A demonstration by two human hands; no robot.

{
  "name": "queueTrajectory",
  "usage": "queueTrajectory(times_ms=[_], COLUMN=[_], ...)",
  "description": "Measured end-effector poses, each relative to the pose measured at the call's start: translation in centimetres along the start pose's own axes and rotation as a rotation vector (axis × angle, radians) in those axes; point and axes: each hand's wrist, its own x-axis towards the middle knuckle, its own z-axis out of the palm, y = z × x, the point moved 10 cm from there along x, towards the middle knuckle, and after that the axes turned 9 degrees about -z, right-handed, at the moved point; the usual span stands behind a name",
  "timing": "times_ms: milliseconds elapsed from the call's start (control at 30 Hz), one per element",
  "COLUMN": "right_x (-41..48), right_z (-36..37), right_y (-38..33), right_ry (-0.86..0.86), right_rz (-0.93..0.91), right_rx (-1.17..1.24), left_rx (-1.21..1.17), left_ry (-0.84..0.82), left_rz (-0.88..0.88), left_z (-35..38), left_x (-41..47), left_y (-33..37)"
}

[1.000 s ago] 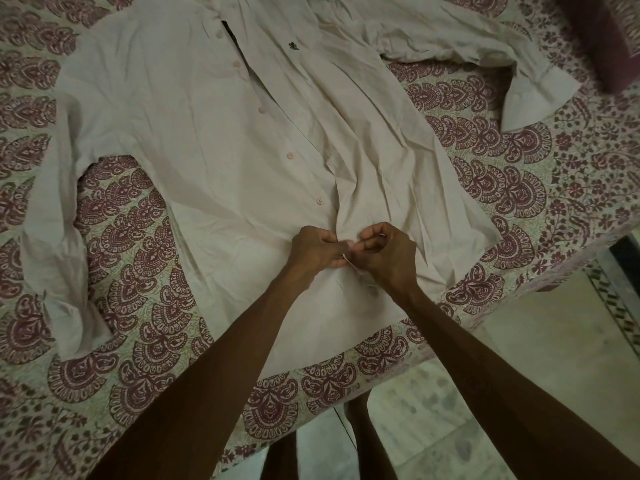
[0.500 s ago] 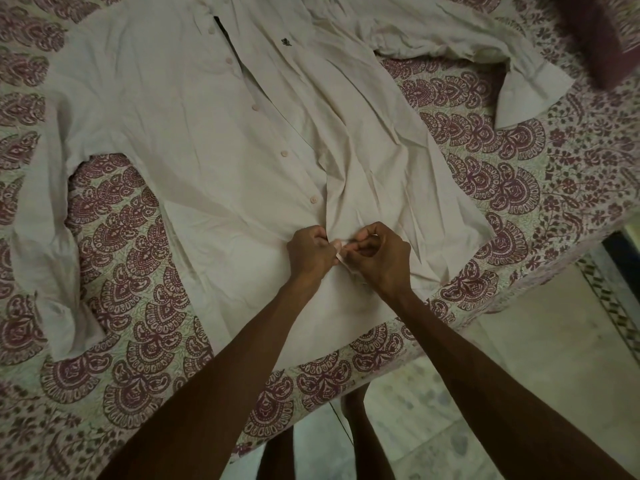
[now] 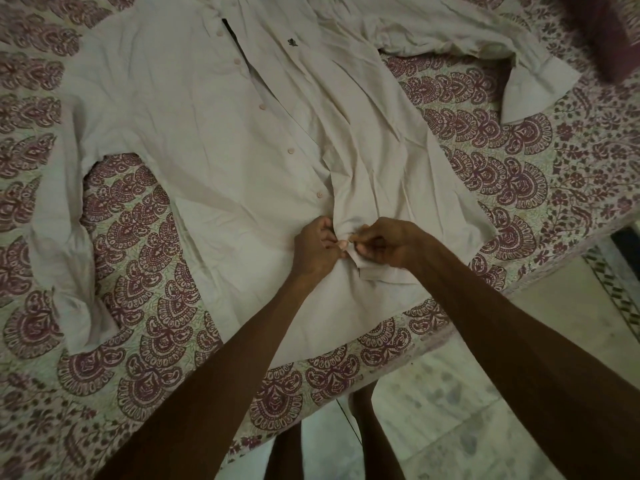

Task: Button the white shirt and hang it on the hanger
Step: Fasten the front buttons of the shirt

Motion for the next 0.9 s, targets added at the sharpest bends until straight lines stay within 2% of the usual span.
queueTrajectory(times_ms=[33, 67, 133, 200, 267, 333, 433, 500, 600, 767, 900], right_x=[0.0, -0.2, -3.1, -6.5, -7.6, -7.6, -7.2, -7.2, -8.1, -8.3, -8.6], right_z=[-0.5, -1.5, -3.6, -3.2, -2.4, -2.6, -2.2, -0.9, 0.2, -1.3, -1.7], right_y=[-0.2, -0.7, -2.7, -1.6, 1.4, 2.7, 1.4, 1.0, 0.5, 3.9, 4.1], right_ry=[0.055, 0.149, 0.375, 0.408, 0.319, 0.335, 0.356, 0.318, 0.249, -0.067, -0.177], right_rz=[-0.061, -0.199, -0.616, -0.863, -0.891, -0.881, -0.949, -1.036, -1.152, -0.948, -0.866], right_rx=[0.015, -0.035, -0.44, -0.79, -0.982, -1.105, -1.229, -1.411, -1.54, -1.833, -1.887], left_rx=[0.028, 0.048, 0.08, 0.117, 0.12, 0.107, 0.07, 0.027, -0.026, -0.065, -0.002], left_ry=[0.025, 0.051, 0.092, 0.121, 0.133, 0.125, 0.091, 0.069, 0.052, -0.016, -0.036], left_rz=[0.024, 0.03, 0.02, 0.022, 0.005, -0.032, -0.075, -0.099, -0.135, -0.202, -0.186], left_z=[-0.1, -0.2, -0.2, -0.2, -0.3, -0.3, -0.1, 0.0, 0.0, 0.5, 0.7], left_x=[0.0, 0.1, 0.1, 0.0, 0.0, 0.2, 0.4, 0.4, 0.3, -0.1, -0.4], left_y=[0.1, 0.2, 0.2, 0.5, 0.4, 0.0, -0.5, -0.8, -0.9, -1.1, -0.3])
